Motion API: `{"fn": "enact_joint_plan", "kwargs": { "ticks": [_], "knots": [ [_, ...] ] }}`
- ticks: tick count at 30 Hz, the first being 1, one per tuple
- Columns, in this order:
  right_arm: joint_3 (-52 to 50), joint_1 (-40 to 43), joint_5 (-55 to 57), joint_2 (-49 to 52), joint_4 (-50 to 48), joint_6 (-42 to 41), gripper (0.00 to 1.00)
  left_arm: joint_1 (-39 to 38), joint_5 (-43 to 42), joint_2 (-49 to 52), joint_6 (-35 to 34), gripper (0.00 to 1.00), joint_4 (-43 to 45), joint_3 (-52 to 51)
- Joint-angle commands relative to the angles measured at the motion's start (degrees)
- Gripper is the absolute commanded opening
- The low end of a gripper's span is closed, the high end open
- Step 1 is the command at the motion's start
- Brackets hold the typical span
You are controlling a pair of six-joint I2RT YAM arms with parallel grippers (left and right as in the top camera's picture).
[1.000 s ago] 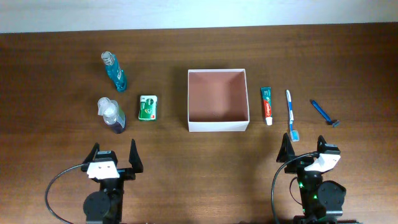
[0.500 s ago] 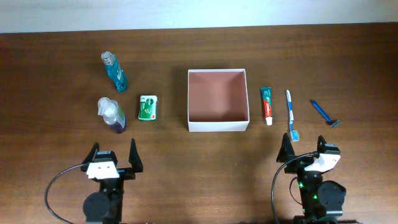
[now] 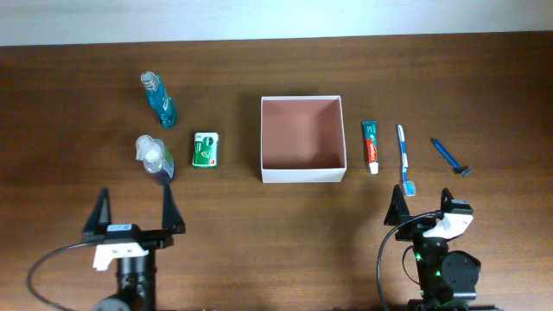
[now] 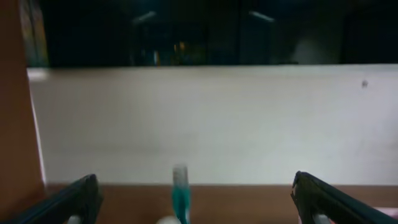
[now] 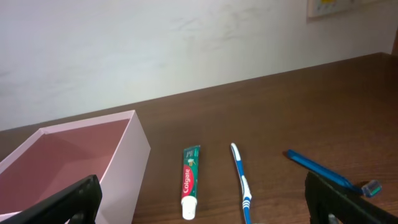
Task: Pack container
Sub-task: 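Move the left gripper over the teal Listerine bottle and lower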
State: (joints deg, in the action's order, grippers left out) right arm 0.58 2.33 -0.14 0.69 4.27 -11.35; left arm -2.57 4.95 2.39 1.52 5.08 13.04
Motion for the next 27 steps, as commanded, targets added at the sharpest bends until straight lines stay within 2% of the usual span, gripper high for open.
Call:
{"fn": "enact_joint_plan", "kwargs": {
  "ticks": [1, 7, 12, 15, 18, 23, 27],
  "knots": [
    [-0.26, 0.44, -0.52, -0.48, 0.26, 0.61, 0.99, 0.24, 0.68, 4.55, 5.90, 0.99, -4.72, 10.19],
    [-0.26, 0.44, -0.52, -0.48, 0.26, 0.61, 0.99, 0.26, 0.81, 26.93, 6.25, 0.99, -28.81, 36.52],
    [-0.26, 0.42, -0.55, -0.48, 0.26, 0.61, 0.99, 0.22, 0.33, 50.47, 7.19, 0.99, -53.83, 62.88],
    [-0.26, 0.44, -0.52, -0.48, 0.26, 0.61, 0.99, 0.22, -2.97, 63.56, 8.00, 0.99, -67.30, 77.75],
    [-0.26, 0.42, -0.52, -0.48, 0.26, 0.61, 0.99, 0.24, -5.90, 75.14, 11.76, 0.99, -77.35, 91.01],
    [-0.26, 0.42, -0.52, -0.48, 0.26, 0.61, 0.99, 0.26, -6.32, 94.23, 11.85, 0.99, -92.04, 115.27],
    [-0.26, 0.42, -0.52, -0.48, 0.26, 0.61, 0.99, 0.02, -6.45, 104.26, 11.61, 0.99, -94.92, 128.61]
  ]
}}
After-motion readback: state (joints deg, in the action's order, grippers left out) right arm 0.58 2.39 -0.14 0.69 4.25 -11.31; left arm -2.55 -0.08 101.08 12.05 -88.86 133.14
